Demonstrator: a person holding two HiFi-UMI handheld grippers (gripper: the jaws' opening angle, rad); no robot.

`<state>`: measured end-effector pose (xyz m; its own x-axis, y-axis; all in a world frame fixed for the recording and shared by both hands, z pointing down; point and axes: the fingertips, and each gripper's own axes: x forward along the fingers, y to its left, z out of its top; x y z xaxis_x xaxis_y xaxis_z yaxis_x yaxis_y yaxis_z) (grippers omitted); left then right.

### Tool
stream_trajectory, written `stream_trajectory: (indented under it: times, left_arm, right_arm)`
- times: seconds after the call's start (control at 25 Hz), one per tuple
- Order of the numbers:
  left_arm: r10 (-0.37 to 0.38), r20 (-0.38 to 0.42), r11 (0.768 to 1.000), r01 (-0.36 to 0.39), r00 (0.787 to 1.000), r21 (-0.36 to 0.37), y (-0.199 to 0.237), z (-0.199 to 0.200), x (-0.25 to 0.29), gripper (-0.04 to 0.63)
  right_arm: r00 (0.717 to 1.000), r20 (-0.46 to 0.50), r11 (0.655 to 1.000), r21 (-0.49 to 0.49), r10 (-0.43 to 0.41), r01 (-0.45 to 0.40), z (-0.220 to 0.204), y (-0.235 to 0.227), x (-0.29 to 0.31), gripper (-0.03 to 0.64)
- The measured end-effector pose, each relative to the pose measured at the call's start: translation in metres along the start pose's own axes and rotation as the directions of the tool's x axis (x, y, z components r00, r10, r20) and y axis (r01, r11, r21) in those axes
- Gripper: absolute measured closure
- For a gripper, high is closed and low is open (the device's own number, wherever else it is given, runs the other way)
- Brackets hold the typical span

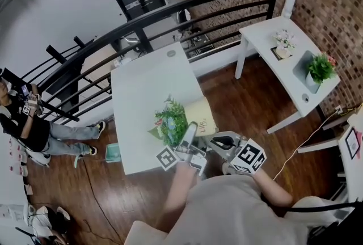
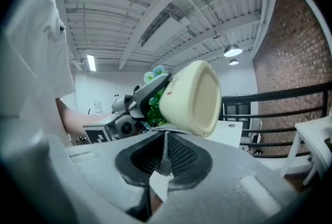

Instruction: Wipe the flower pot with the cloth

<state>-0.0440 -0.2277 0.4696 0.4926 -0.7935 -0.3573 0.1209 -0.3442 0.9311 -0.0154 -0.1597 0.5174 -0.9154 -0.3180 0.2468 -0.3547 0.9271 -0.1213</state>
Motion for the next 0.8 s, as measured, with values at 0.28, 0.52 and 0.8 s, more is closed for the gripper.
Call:
stream_trajectory:
  times: [0.28,0.52,0.8]
  left_arm:
    - [0.072,-0.094,0.997,-0.068,0.993,0.045,0.018,-0.009,-0.014,0.066]
    - [0.059,-0.175,0.998,-0.057,0.983,0.016,0.025,-0.033,-0.026,0.067]
    - [-0.032,-0.339,0.999,0.040,0.940,0.016,0.006,-0.061,-0.033,0.067]
  right_arm:
    - [0.999,0.034,0.950,-0.313,0.024,-0.012,0.061,0.019,-0.013,0.611]
    - [0.996,0.085,0.933,-0.358,-0.009,0.039,0.088,-0.007,-0.021,0.611]
    - [0.978,0.185,0.977,-0.170,-0.098,0.130,0.099,-0.068,-0.036,0.611]
